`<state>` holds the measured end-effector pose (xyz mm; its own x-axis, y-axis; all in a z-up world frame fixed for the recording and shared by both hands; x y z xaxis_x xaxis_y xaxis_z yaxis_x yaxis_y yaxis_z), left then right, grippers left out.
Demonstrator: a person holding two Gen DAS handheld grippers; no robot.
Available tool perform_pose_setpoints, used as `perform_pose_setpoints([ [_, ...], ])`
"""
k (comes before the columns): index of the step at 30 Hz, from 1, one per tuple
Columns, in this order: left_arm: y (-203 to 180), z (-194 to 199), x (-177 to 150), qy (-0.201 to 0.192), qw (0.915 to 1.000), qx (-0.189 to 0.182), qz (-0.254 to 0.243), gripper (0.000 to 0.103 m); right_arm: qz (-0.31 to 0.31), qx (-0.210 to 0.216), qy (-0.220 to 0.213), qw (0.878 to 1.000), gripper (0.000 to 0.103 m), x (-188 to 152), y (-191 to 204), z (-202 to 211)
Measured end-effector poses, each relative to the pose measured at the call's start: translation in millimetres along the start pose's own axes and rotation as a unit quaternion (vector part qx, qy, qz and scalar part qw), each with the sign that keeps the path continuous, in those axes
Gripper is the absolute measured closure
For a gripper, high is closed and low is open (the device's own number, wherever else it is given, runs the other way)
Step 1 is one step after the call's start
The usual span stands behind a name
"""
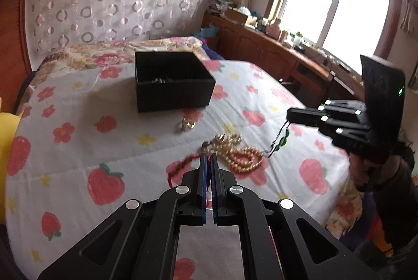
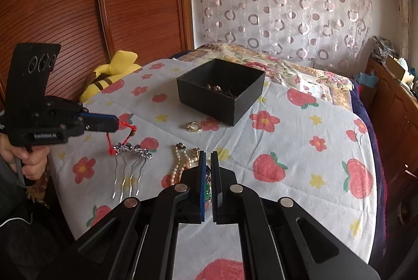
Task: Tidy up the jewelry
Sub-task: 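Lower the red strand into the black box with the left tool while the right releases the green necklace there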
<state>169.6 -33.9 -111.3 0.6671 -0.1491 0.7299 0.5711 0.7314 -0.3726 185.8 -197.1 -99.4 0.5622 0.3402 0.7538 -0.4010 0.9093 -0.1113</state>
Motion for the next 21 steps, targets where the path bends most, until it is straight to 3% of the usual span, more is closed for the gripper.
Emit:
perform_pose_setpoints([
  [4,-3.7,17.6,4.7,-0.017,0.9998,-0.01,0.001,0.101,-0.001,-0.001,-0.004,1.0,0.099,3.6,0.4,1.9],
  [21,3.3,55.7,28.2,-0.065,0.9977,0.019,-0.004,0.101,-0.002,0.0,-0.014,1.0,0.099,18.4,3.8,7.3],
])
Point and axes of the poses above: each gripper's, at about its wrist camera, not at the fingertips, and z roughly against the way its jaws point, y to its left, x to its top, the point moved 7 cm from there along -z, roughly the way its jaws point, and after that the axes turned 13 degrees about -x, right-handed, at the moved point
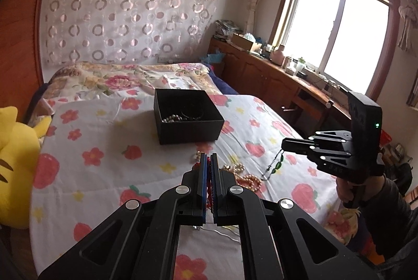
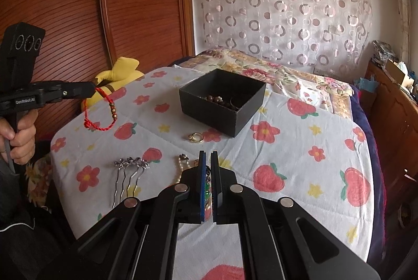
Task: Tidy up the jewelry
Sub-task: 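Lower the red strand into the black box with the left tool while the right releases the green necklace there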
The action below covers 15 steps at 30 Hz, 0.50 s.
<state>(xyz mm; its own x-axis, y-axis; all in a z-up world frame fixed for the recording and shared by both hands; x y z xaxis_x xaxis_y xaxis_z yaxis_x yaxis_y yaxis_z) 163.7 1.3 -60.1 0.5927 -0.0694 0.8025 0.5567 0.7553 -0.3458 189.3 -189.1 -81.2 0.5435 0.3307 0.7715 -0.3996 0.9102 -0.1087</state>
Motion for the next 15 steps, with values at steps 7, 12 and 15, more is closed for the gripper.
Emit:
perform_pose_setpoints([
  [7,10.3,-26.2,16.7,0.01,0.9996,0.022,-0.013,0.101,0.006,0.004,-0.02,1.0,0.099,30.4,1.5,0.0],
  [12,15.2,-48.4,38.0,0.012,0.9987,0.037,-0.032,0.101,0.012,0.007,-0.043,0.999,0.099,65.3,0.2,-6.4],
  [15,20.6,-63.1,51.7,0.013,0.9982,0.046,-0.037,0.101,0.007,0.012,-0.05,0.999,0.099,82.5,-4.9,-14.2],
])
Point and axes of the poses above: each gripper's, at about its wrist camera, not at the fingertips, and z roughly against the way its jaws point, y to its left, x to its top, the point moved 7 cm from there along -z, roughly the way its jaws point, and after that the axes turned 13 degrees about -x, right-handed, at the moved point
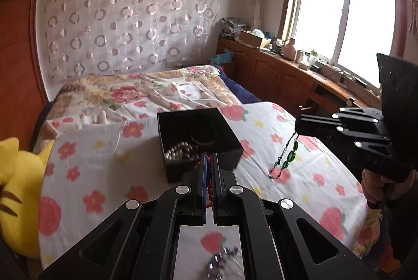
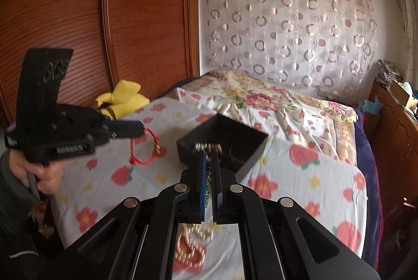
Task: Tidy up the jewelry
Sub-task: 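Lower the red strand into the black box with the left tool while the right releases the green necklace there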
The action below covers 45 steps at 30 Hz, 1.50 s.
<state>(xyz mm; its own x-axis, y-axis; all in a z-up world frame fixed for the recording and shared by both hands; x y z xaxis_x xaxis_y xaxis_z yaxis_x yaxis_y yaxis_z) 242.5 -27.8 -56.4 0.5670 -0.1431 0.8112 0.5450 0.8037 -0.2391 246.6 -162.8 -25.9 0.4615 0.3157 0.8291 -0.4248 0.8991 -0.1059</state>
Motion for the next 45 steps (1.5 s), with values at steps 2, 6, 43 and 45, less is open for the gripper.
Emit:
perform_pose_setpoints([
  [2,4.1,-7.7,7.6,0.0,1.0,0.002,-0.001,0.101,-0.002,0.004,-0.002,1.0,0.099,10.0,-3.1,-8.4],
  [6,14.4,-23.4,20.1,0.002,1.0,0.007,0.0,0.101,0.002,0.012,-0.003,1.0,0.099,31.1,-7.5,-33.4],
  [43,90.8,-137.3,56.9,0.056,0.9981,0.007,0.027,0.101,-0.03,0.016,0.055,0.998,0.08,10.2,-48.3,-142.9],
  [45,88.2,-133.5,56.2,0.053,0.9982,0.009,0.027,0.097,-0.035,0.013,0.054,0.998,0.08,5.0,-49.2,-132.3],
])
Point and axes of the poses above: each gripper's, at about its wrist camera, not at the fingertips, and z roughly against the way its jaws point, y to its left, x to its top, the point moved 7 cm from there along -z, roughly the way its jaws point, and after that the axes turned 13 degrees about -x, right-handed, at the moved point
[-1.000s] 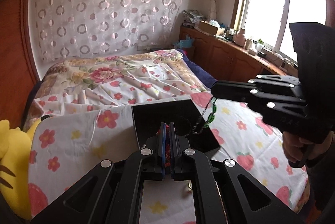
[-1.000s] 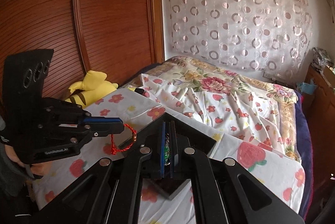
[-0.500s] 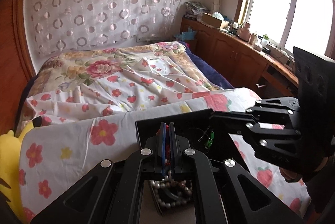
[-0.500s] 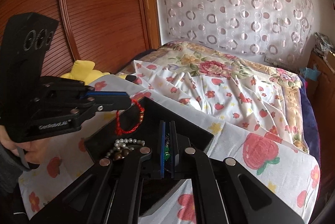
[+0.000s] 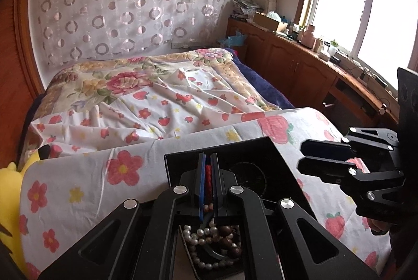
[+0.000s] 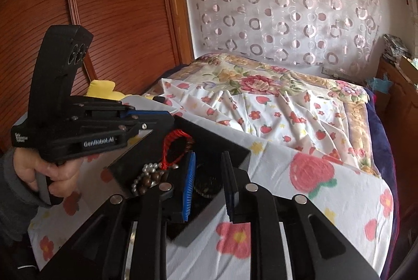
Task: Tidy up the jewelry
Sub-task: 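Lower the red strand into the black box with the left tool while the right releases the green necklace there, then grasp the silver hair comb with the left tool while the right grasps the pearl necklace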
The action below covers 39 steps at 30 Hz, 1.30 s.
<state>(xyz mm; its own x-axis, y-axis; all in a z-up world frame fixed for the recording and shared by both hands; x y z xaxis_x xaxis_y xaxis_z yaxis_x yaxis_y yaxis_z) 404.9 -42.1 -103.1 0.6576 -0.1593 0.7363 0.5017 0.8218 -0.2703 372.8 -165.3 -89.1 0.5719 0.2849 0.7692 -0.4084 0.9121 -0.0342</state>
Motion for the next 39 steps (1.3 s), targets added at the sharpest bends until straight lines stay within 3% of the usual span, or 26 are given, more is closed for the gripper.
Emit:
perform_pose_setpoints([
  [4,-7.9,17.4,-7.3,-0.012,0.9999,0.005,-0.002,0.062,0.0,-0.006,0.005,1.0,0.081,-22.1,-0.1,18.8],
  [8,-20.2,38.3,-24.9,-0.02,0.9997,0.011,-0.005,0.047,0.006,-0.01,0.02,1.0,0.081,-55.3,9.9,37.7],
  [10,-28.8,50.5,-38.4,-0.023,0.9996,0.015,-0.007,0.035,0.011,-0.011,0.028,0.999,0.081,-71.9,17.3,44.5],
  [15,-49.5,79.0,-73.4,-0.03,0.999,0.028,-0.015,0.02,0.011,-0.002,0.055,0.998,0.081,-112.8,34.9,59.1],
  [23,-67.7,111.7,-133.2,-0.023,0.9989,0.039,-0.011,0.019,0.006,0.009,0.086,0.996,0.075,-149.7,62.8,64.8],
  [38,-69.6,138.2,-196.4,-0.016,0.9987,0.037,0.031,0.019,0.073,0.003,0.115,0.991,0.072,-153.1,89.6,56.1],
  [39,-70.9,138.3,-199.0,-0.014,0.9987,0.037,0.032,0.019,0.076,0.001,0.116,0.99,0.076,-153.1,89.4,56.1],
])
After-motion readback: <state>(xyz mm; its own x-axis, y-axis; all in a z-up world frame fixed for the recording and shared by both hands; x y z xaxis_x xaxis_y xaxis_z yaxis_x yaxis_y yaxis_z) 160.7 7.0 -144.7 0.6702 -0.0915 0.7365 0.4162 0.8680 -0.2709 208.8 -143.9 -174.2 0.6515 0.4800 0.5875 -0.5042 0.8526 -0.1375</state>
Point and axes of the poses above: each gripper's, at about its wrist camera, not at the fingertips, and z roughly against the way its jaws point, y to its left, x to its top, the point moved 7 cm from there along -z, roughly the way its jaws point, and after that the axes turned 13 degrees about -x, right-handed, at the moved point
